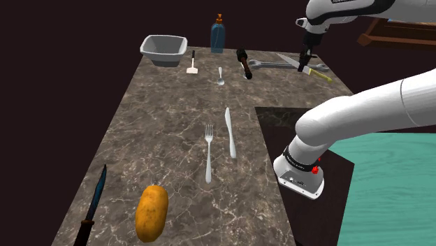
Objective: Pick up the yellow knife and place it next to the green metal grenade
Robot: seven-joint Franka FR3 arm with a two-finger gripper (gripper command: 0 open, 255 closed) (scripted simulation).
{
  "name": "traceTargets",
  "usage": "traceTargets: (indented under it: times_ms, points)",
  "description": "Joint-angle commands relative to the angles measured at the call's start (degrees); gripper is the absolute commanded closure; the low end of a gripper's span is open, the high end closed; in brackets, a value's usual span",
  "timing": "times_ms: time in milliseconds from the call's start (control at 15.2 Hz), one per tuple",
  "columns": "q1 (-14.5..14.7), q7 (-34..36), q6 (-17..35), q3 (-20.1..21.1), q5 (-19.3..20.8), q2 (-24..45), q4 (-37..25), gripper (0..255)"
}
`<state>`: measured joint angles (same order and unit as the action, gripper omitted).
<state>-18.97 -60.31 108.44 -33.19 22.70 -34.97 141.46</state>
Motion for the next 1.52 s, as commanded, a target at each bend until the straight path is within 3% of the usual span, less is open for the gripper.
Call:
traceTargets:
  times_ms: [0,1452]
  points:
    - [-0.84,-2.26,-0.34,-1.66,0.92,0.01,-0.85,255]
    - [0.03,-1.79,19.53,-8.94,3.66,8.98,10.06,255]
